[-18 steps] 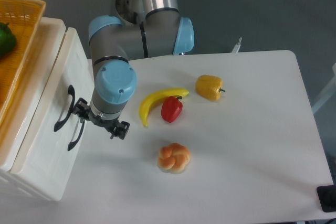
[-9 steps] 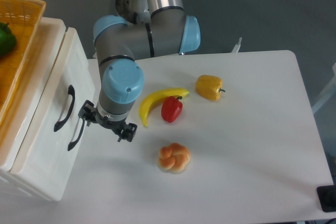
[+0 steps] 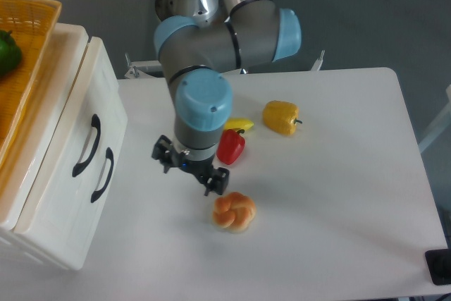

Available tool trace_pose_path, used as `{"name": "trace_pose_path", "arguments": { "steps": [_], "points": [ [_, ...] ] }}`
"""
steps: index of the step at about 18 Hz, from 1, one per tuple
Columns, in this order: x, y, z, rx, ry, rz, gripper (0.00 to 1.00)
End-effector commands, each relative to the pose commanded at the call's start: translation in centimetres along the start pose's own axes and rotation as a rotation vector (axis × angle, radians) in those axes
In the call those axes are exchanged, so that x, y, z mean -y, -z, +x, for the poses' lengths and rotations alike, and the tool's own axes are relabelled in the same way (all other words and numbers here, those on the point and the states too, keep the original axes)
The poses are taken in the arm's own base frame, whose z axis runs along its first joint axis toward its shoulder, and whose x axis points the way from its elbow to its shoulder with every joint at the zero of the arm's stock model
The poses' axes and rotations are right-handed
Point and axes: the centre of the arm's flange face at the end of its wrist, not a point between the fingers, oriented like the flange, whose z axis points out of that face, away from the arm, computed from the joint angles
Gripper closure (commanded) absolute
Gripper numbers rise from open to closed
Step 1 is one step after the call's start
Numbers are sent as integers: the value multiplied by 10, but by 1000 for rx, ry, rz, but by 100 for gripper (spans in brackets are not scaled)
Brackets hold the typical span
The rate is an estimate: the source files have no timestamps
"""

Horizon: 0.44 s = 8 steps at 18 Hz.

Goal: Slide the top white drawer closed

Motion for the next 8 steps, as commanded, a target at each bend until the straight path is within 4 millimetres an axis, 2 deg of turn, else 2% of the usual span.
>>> {"name": "trace_pose_path", "arguments": {
  "steps": [4,5,8],
  "points": [
    [-51,18,-47,38,-41,-16,0],
    [-66,26,-57,49,-45,-11,0],
    [-106,35,-83,57,-63,-10,0]
  ]
}}
